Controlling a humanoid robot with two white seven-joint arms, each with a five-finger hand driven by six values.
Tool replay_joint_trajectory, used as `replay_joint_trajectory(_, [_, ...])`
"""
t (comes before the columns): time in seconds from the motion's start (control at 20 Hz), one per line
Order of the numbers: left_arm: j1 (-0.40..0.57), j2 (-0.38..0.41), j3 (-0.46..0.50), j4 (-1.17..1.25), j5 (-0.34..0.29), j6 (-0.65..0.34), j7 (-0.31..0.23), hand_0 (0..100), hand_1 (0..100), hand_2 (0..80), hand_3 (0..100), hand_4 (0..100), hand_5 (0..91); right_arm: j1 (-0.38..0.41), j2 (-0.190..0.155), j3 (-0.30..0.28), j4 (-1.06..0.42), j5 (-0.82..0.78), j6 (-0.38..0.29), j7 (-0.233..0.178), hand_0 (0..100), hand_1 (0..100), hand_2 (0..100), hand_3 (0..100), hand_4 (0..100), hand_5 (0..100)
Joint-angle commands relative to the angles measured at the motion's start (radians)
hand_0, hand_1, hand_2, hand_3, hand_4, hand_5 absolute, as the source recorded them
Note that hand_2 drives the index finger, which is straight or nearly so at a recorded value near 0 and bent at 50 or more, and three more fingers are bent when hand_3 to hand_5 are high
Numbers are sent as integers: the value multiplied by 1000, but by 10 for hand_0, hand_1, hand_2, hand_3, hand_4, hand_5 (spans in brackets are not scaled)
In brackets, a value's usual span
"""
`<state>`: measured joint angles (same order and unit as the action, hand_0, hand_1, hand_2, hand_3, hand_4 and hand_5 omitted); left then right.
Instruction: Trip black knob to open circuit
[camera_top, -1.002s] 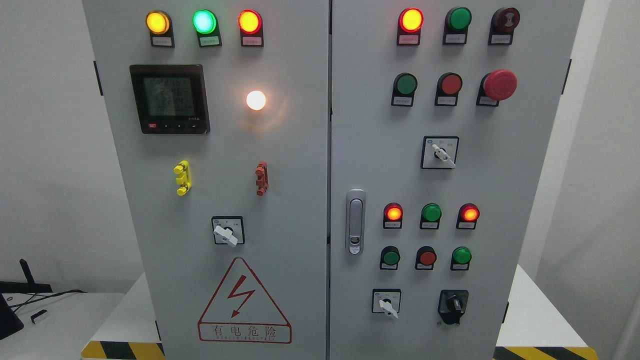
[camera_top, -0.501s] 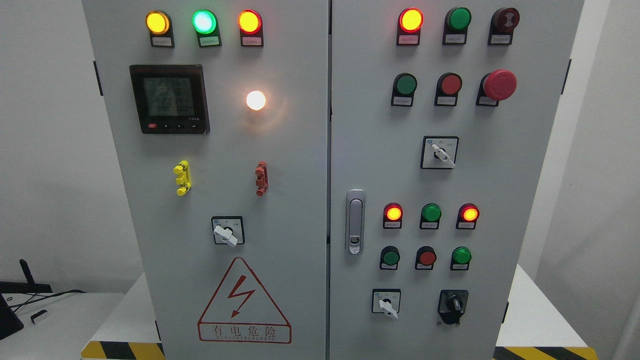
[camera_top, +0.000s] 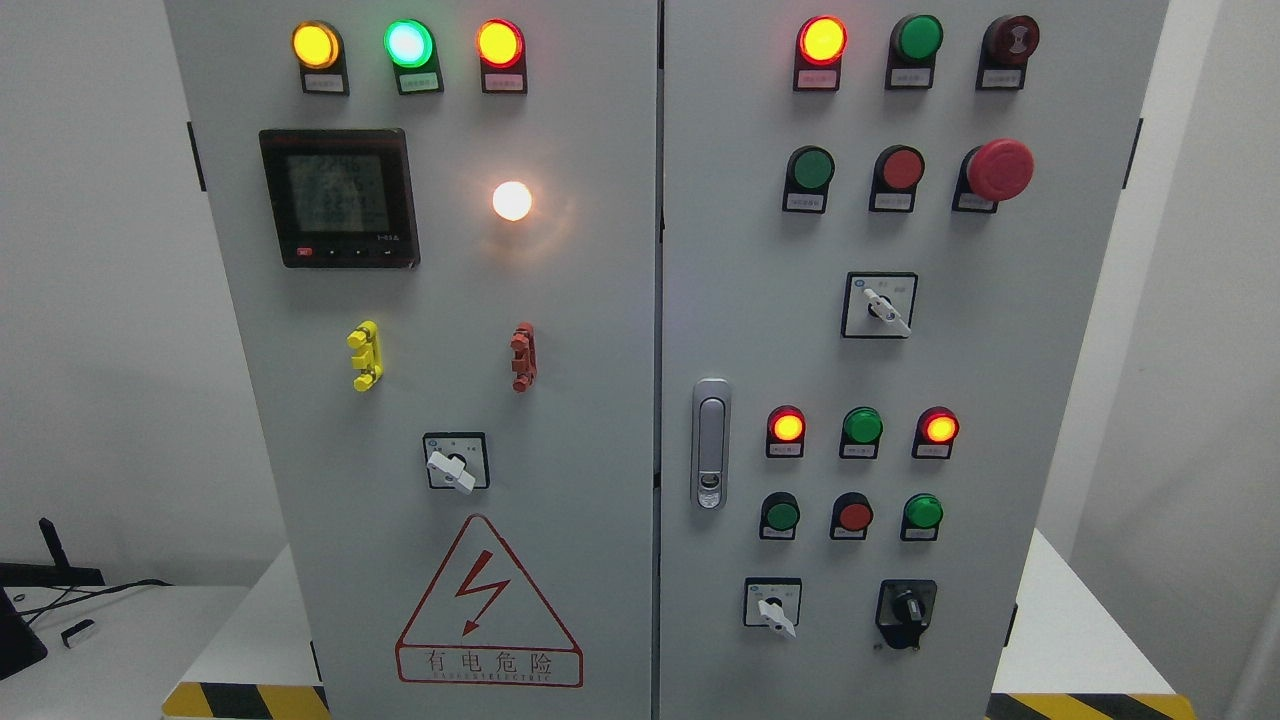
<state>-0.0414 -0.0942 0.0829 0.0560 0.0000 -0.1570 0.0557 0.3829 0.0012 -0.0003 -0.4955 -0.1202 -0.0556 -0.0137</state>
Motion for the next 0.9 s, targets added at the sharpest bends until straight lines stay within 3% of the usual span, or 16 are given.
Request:
replay_joint_trajectory(0.0, [0,1,0,-1,-31,1,0,120,389,0,0,0,0,154,-17,-20,-360,-1,-29,0,196,151,0,0,0,0])
replay_joint_trajectory(0.45, [0,1,0,-1,-31,1,0,120,389,0,0,0,0,422,-15,-32,-725,-1,-332,-18,176,203,0,0,0,0])
replay_joint_trajectory(0.55, [0,1,0,1,-31,1,0,120,389,0,0,0,0,474,-15,-38,-784,-1,-390,-49,179,220,0,0,46,0])
replay_joint_trajectory(0.65, [0,1,0,-1,-31,1,0,120,389,0,0,0,0,476,-17,-37,-785,-4,-478,-115,178,260,0,61,129,55])
replay_joint_trajectory(0.7, [0,-1,0,1,-31,1,0,120,389,0,0,0,0,476,-15,-35,-787,-3,-528,-136,171,299,0,158,186,113])
replay_joint_trajectory(0.85, [0,-1,0,1,-31,1,0,120,389,0,0,0,0,476,-9,-38,-808,-7,-660,-172,154,369,80,315,260,259])
